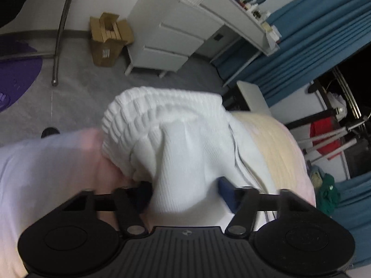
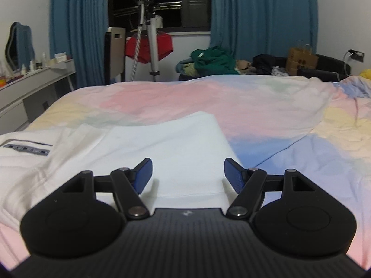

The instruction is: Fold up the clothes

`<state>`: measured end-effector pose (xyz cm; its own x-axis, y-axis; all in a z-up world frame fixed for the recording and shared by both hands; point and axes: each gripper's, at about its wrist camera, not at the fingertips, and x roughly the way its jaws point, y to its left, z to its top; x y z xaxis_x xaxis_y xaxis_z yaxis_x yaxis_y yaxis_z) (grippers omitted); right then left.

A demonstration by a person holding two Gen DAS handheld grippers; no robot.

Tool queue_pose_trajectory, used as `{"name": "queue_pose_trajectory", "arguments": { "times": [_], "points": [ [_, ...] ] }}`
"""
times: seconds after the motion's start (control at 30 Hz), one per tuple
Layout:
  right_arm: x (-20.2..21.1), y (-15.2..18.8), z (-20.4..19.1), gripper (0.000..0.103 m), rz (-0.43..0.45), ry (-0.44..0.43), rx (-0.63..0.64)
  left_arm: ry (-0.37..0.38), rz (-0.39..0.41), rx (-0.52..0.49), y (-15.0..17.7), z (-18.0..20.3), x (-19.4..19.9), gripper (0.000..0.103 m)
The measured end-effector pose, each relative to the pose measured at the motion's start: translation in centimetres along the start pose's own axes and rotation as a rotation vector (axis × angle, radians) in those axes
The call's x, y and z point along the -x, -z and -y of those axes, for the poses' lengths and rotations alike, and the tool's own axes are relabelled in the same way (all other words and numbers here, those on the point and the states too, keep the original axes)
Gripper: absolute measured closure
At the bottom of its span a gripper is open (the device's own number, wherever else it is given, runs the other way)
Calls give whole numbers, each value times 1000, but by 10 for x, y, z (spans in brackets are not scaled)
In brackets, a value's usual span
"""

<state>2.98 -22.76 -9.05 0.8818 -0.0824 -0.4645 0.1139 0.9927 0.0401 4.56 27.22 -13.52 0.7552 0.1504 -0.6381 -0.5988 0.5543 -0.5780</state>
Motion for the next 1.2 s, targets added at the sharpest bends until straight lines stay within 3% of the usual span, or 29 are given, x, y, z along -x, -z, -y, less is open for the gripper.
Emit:
{"name": "queue_pose_trajectory", "arguments": {
  "times": [0.03, 0.13, 0.3, 0.5, 0.73, 0.93, 1.07, 1.2],
  "points": [
    [-3, 2, -1, 33, -8, -2, 13, -5, 22, -10, -3, 3, -2, 69],
    [-25, 16, -8, 33, -88, 25, 98, -13, 90, -50, -7, 15, -2, 79],
    [-29, 18, -4, 32, -92, 9, 68, 23, 255, -260, 16, 76, 39, 83],
    [-15, 10, 9, 33, -100, -31, -35, 105, 429, -485, 68, 173, 90, 85],
    [-4, 0, 45, 33, -99, 6, -214, 225, 484, -610, 167, 297, 123, 86],
    [-3, -2, 85, 33, -92, 63, -363, 295, 479, -749, 275, 368, 125, 87],
    [-1, -2, 117, 31, -75, 64, -520, 337, 442, -929, 365, 379, 103, 86],
    [5, -1, 148, 30, -14, -9, -679, 348, 375, -1169, 449, 363, 72, 86]
  ]
}}
